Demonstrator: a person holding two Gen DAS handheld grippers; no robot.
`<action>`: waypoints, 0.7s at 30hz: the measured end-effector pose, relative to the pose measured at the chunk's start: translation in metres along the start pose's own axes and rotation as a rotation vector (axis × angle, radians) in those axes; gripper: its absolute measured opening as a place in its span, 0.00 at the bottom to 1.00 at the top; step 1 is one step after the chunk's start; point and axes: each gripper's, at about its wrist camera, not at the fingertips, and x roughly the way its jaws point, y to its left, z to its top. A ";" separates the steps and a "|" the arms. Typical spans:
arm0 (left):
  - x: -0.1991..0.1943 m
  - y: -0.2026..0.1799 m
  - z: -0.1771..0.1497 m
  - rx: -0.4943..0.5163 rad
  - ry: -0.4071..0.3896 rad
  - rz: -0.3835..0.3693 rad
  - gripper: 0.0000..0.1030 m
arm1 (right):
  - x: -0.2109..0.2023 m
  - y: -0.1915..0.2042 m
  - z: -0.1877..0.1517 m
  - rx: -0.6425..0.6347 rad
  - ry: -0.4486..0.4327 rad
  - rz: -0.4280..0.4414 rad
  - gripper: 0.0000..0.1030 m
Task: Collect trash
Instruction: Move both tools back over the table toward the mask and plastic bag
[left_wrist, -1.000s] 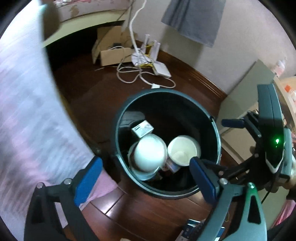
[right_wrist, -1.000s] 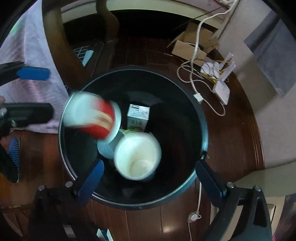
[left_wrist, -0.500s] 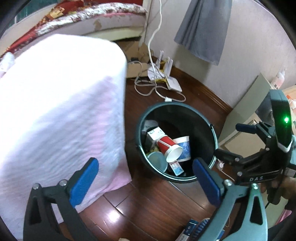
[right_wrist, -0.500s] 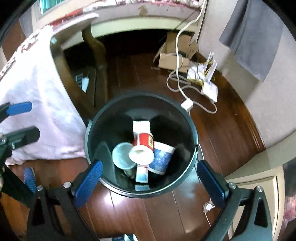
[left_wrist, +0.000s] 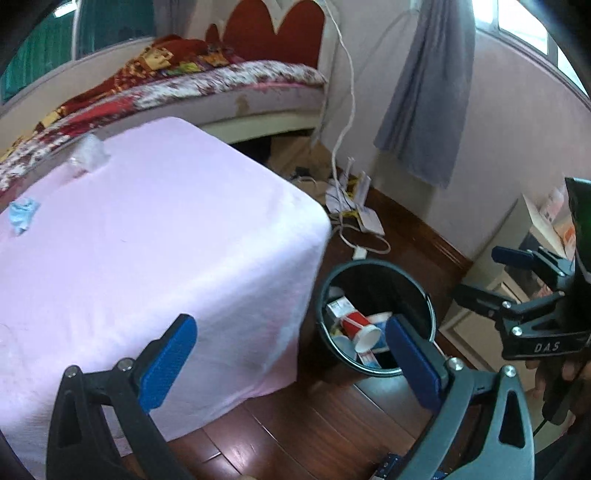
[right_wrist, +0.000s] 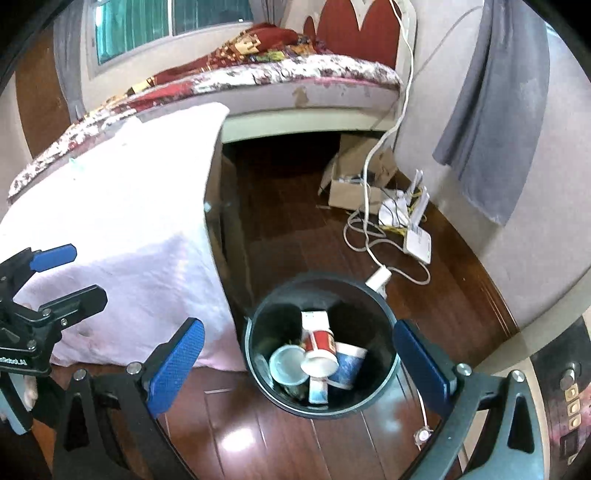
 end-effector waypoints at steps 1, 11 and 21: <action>-0.004 0.004 0.001 -0.005 -0.010 0.006 0.99 | -0.002 0.004 0.003 -0.005 -0.006 0.000 1.00; -0.027 0.047 0.012 -0.066 -0.080 0.098 0.99 | -0.005 0.055 0.042 -0.067 -0.063 0.061 1.00; -0.046 0.103 0.011 -0.154 -0.116 0.184 0.99 | 0.001 0.108 0.076 -0.107 -0.100 0.120 1.00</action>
